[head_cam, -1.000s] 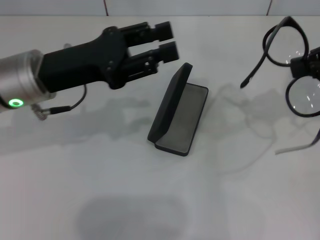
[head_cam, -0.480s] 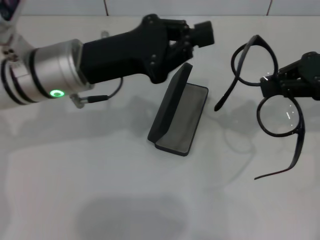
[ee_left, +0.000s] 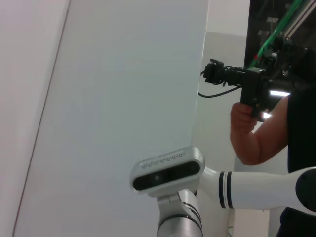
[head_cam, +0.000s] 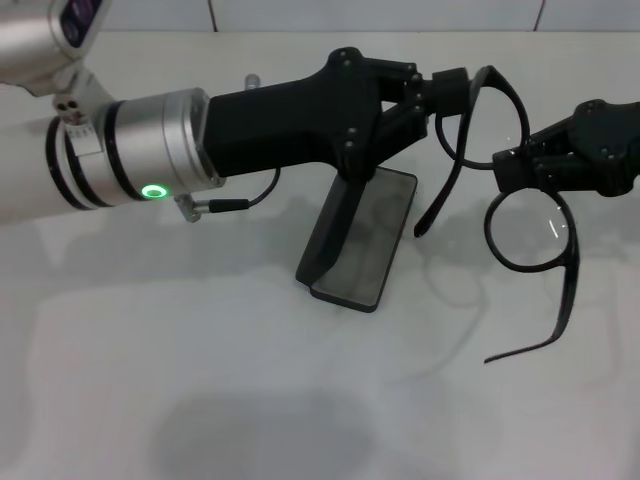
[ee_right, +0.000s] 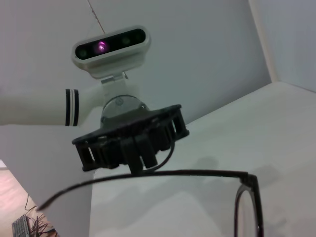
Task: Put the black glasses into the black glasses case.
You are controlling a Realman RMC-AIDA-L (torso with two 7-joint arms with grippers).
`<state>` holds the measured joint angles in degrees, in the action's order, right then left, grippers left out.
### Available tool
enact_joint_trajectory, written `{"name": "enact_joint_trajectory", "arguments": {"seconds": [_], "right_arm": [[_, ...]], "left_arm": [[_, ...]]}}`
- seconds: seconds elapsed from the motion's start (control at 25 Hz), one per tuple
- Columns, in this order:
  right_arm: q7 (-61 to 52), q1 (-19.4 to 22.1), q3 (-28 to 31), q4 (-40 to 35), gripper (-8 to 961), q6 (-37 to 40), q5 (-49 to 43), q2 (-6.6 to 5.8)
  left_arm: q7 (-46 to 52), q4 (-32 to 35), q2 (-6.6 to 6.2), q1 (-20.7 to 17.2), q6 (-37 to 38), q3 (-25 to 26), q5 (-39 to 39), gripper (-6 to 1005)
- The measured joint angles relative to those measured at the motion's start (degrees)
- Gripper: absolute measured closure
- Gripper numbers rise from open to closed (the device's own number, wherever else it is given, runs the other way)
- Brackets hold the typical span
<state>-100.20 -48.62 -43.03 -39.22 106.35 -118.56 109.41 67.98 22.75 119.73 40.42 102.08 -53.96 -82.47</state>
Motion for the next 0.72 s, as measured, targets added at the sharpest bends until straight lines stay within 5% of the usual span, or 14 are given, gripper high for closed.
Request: {"name": "enact_joint_trajectory", "arguments": {"seconds": [0.72], "right_arm": [[-1.6, -2.5, 0.4, 4.3, 845, 0.3, 3.8, 0.09]], "left_arm": [[-2.9, -2.8, 0.41, 1.0, -1.6, -1.5, 0.2, 970]]}}
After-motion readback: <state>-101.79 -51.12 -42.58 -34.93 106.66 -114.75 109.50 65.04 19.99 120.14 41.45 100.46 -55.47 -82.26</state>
